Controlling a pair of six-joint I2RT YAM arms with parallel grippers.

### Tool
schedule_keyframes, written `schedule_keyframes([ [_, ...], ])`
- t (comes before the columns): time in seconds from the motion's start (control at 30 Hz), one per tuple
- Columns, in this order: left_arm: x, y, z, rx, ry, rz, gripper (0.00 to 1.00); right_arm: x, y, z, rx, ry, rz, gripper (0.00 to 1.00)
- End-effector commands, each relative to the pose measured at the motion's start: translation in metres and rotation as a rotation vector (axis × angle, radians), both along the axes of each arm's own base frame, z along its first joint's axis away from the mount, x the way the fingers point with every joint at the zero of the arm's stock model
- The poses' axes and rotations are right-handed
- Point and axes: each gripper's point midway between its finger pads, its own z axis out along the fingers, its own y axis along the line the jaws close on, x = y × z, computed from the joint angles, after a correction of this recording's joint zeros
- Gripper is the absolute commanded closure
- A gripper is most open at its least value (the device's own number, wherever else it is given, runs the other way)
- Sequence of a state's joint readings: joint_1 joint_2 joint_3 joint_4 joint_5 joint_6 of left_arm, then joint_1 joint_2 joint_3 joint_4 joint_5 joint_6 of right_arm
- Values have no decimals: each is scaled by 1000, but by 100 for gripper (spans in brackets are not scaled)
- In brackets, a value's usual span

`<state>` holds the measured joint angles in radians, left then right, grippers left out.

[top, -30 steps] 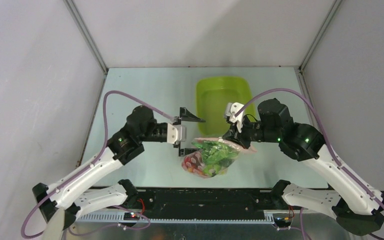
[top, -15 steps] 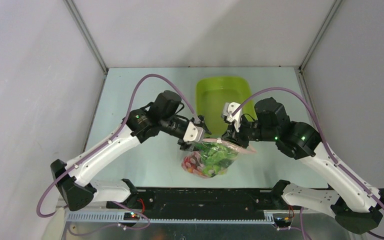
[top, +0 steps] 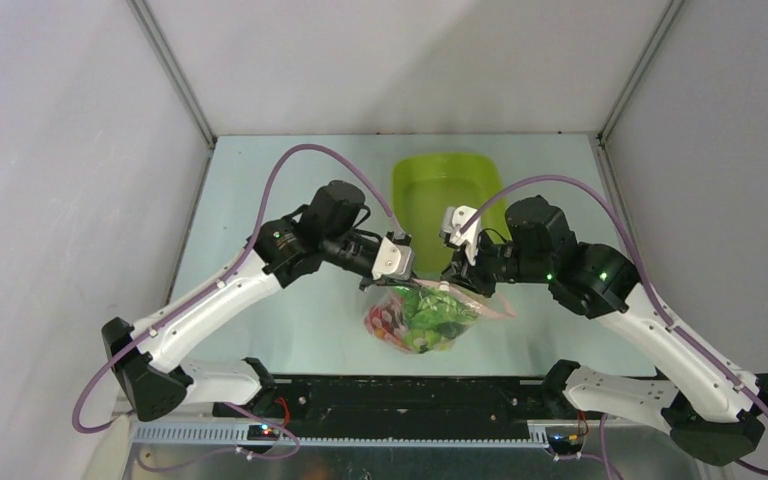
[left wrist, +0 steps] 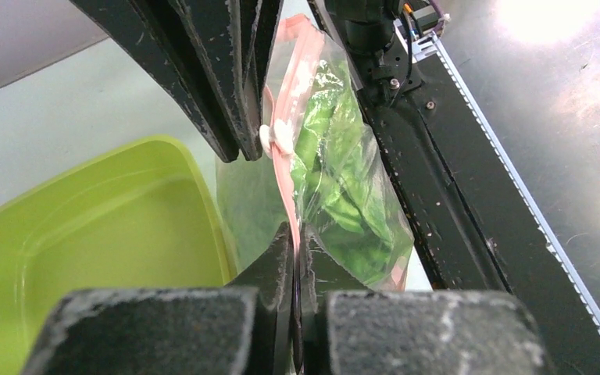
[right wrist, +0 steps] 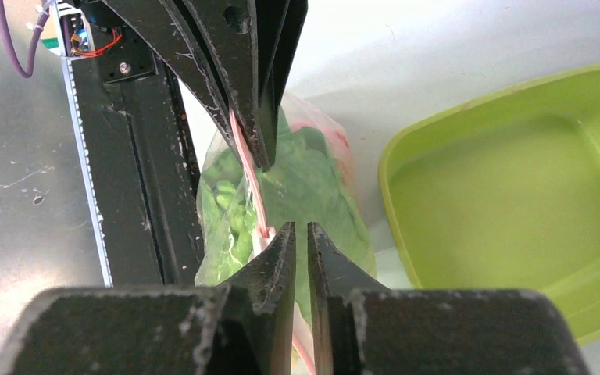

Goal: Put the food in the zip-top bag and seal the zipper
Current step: Zip the zipper food storage bag at the center of the board.

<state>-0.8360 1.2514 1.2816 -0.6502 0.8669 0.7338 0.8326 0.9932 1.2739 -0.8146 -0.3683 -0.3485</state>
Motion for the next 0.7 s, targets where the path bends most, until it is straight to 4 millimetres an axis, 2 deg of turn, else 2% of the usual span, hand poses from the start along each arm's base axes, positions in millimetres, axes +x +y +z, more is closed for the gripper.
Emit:
schedule_keyframes([
  [0.0, -4, 0, 7, -18, -51, -32, 100, 2, 2, 16, 48, -44, -14, 83],
  [0.1, -9, 5, 2, -16, -73, -46, 100, -2, -1, 23, 73, -61, -11, 74],
  [0.17, -10, 7, 4, -34, -70, -21, 100, -7, -1, 29, 93, -68, 9, 65],
  [0.2, -7, 5, 9, -58, -89, -15, 100, -12, -2, 32, 106, -68, 27, 57],
  [0.33, 0, 0, 16, -125, -96, 44, 100, -19, 0, 35, 125, -64, 66, 43],
  [0.47, 4, -1, 20, -119, -87, 69, 100, -28, 3, 29, 112, -38, 119, 36],
  [0.5, 2, 1, 13, -88, -75, 57, 100, -28, 5, 27, 109, -35, 124, 35],
  [0.67, -2, 3, 8, -59, -56, 36, 100, -17, 12, 16, 75, -46, 103, 32],
])
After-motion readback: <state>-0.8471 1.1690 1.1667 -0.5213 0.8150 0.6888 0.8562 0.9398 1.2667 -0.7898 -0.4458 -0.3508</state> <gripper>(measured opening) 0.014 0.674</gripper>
